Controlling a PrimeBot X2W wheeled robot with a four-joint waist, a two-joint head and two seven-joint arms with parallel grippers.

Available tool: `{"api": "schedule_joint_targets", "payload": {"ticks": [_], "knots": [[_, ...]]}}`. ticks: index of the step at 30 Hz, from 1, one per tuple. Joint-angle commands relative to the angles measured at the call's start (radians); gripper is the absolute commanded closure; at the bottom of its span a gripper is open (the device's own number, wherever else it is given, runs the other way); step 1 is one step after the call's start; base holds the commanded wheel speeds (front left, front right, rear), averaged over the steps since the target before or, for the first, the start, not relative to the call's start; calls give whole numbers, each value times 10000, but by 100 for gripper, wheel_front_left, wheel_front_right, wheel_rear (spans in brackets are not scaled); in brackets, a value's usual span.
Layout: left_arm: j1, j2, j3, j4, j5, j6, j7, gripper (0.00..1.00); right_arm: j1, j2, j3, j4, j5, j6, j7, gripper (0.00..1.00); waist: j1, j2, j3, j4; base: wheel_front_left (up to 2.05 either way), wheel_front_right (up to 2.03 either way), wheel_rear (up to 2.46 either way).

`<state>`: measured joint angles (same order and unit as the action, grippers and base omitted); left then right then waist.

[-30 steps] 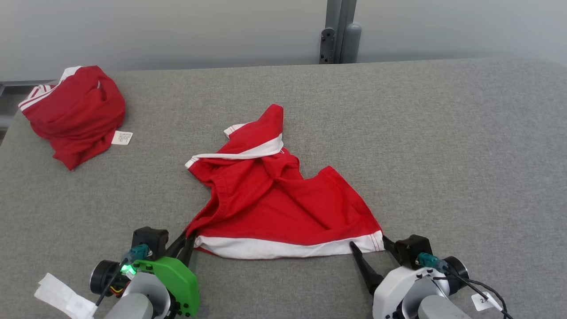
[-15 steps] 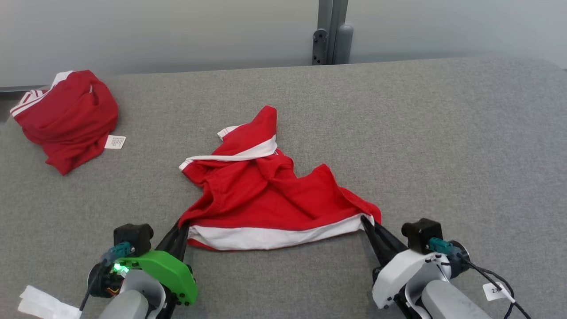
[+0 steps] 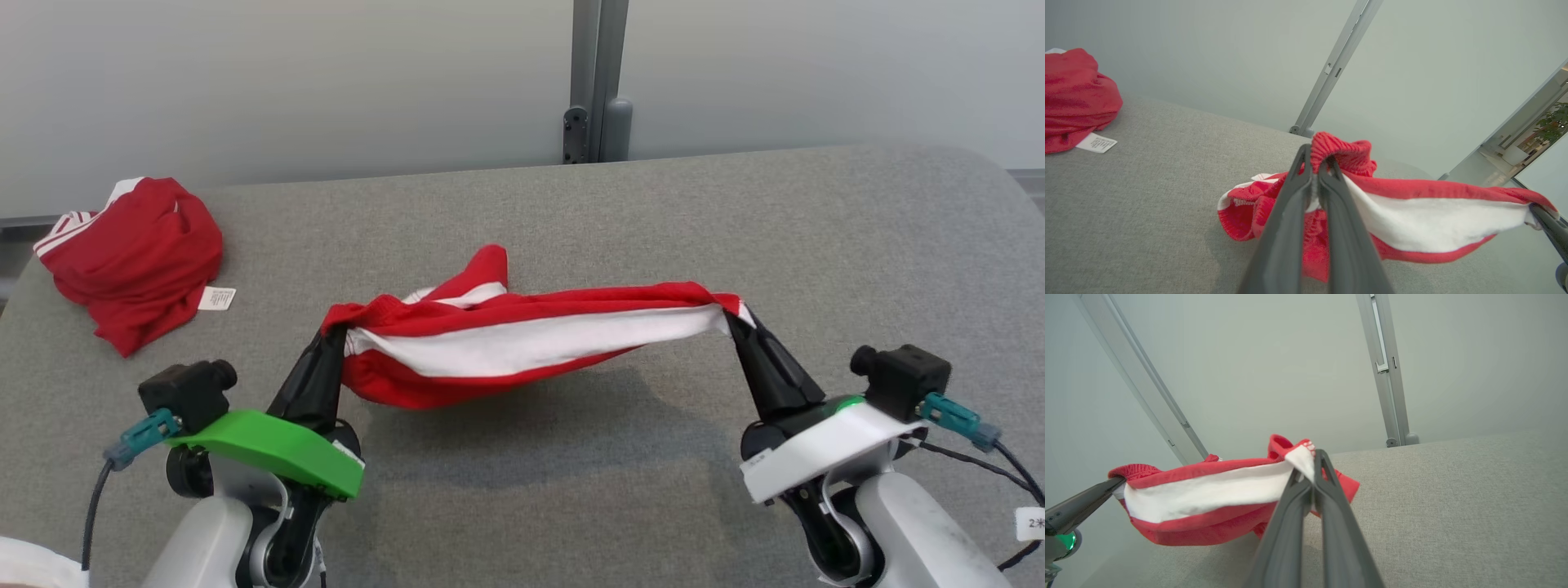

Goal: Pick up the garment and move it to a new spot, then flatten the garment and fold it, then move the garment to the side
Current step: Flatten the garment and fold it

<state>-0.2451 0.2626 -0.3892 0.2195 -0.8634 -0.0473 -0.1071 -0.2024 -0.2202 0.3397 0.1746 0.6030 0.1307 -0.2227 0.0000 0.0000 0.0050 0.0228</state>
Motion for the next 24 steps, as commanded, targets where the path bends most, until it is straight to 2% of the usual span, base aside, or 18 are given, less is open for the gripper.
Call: {"api": "schedule_joint_targets", "payload": {"ticks": [1, 8, 15, 19, 24], "knots": [[173, 45, 147, -433, -155, 107, 37, 100, 235, -113, -172, -407, 147, 1, 117, 100, 0, 0, -230, -109, 0, 0, 0], [617, 215, 611, -3527, -762, 755, 546, 100, 998, -378, -1245, -3007, 559, 1, 897, 100, 0, 0, -506, -330, 0, 0, 0], [325, 429, 773, -5992, -892, 1567, 1342, 100, 1431, -223, -1995, -5050, 735, 1, 1969, 100, 0, 0, -583, -521, 0, 0, 0], [-159, 606, 774, -6189, -861, 1905, 1923, 100, 1284, 35, -2355, -5216, 689, 1, 2585, 100, 0, 0, -451, -593, 0, 0, 0], [-1399, 682, 672, -4859, -1029, 1935, 2673, 100, 77, 298, -2294, -4085, 711, 2, 3217, 100, 0, 0, -31, -754, 0, 0, 0]]}}
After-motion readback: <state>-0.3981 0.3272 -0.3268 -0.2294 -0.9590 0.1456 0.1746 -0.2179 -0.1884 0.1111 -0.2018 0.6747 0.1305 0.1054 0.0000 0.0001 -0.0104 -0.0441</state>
